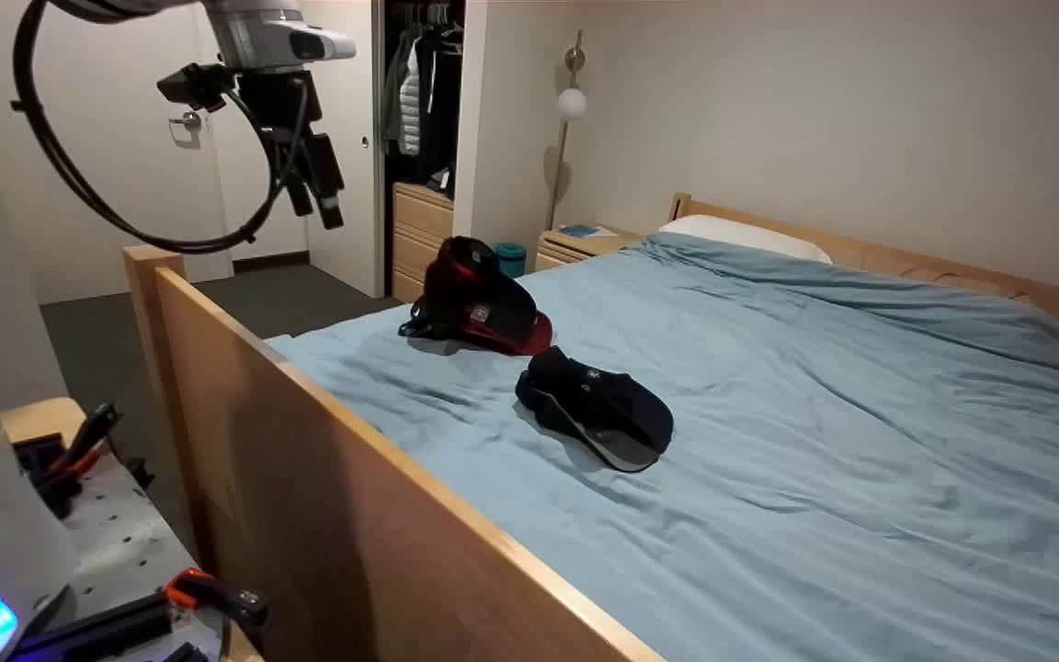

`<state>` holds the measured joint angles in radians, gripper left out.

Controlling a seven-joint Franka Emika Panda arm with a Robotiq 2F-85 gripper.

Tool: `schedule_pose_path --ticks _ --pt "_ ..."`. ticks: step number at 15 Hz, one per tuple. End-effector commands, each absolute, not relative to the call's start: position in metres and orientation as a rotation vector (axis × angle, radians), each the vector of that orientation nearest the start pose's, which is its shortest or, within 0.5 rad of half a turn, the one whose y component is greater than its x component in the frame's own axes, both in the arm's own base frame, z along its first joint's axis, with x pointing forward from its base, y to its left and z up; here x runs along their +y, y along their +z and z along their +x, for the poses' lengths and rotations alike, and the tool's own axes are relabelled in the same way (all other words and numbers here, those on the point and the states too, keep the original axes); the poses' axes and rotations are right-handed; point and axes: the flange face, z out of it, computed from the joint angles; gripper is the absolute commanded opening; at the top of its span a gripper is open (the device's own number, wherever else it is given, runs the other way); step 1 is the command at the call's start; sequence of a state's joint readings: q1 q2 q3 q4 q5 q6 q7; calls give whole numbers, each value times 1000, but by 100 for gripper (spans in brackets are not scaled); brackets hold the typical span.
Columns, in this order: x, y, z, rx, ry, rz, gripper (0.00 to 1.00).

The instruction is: Turn the caps over and pile 2 of them on top of each other

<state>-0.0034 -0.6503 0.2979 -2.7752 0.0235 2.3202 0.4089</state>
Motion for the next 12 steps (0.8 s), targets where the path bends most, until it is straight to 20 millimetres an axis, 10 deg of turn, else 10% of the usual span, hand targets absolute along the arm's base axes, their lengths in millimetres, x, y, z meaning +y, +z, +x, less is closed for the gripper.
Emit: schedule_pose_path --ticks 1,12 --pt "96 407 340 276 -348 -3207 100" --pt "150 397 476 98 -301 -3159 100"
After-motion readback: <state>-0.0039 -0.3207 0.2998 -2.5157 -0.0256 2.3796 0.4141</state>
